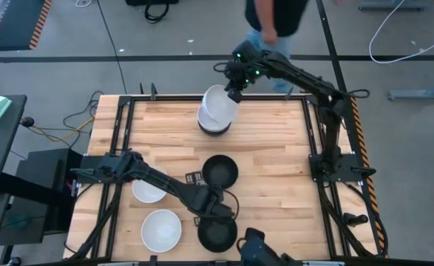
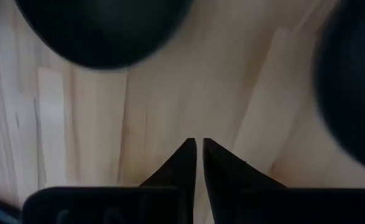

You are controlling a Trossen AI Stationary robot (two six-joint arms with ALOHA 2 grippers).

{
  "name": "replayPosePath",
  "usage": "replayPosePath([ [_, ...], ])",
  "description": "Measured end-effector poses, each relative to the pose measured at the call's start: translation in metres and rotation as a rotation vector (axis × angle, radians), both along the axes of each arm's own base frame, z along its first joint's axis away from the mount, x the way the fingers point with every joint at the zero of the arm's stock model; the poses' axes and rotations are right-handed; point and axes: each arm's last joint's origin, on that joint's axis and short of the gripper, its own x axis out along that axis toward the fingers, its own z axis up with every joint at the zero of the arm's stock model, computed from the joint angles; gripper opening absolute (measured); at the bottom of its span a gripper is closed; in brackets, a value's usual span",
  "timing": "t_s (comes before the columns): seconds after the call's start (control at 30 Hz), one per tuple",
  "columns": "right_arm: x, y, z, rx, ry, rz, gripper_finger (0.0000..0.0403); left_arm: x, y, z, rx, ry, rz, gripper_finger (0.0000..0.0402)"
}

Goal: Nest bowls inside each other
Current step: Stack the white bowl on top of the stacked white bowls

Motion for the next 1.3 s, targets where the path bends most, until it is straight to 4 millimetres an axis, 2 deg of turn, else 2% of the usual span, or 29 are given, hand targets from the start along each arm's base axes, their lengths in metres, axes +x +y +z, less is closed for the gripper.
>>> replayPosePath([
  [0.2,-0.001,-0.002,-0.006,0.006,0.067,0.052,0.0005,-0.006,-0.001,-0.017,0.034,0.061,-0.005,0.0033],
  [0.5,-0.003,-0.008,-0.014,-0.036,0.118,0.113,0.0005,-0.006,-0.001,-0.017,0.064,0.053,-0.034,0.0011],
  [0.8,0.005,-0.016,-0.019,-0.065,0.063,0.138,0.0005,-0.006,0.0,-0.016,0.082,0.038,-0.016,0.0024],
  [0.9,0.012,-0.02,-0.03,-0.051,0.06,0.152,0.0005,-0.005,0.0,-0.017,0.081,0.037,-0.014,0.0022],
  [1.1,0.024,-0.03,-0.069,0.006,0.152,0.157,0.0005,-0.005,0.0,-0.016,0.081,0.033,-0.005,0.0011],
  [1.3,0.023,-0.029,-0.081,0.008,0.258,0.156,0.0005,-0.005,0.001,-0.016,0.099,0.023,0.0,0.0021],
])
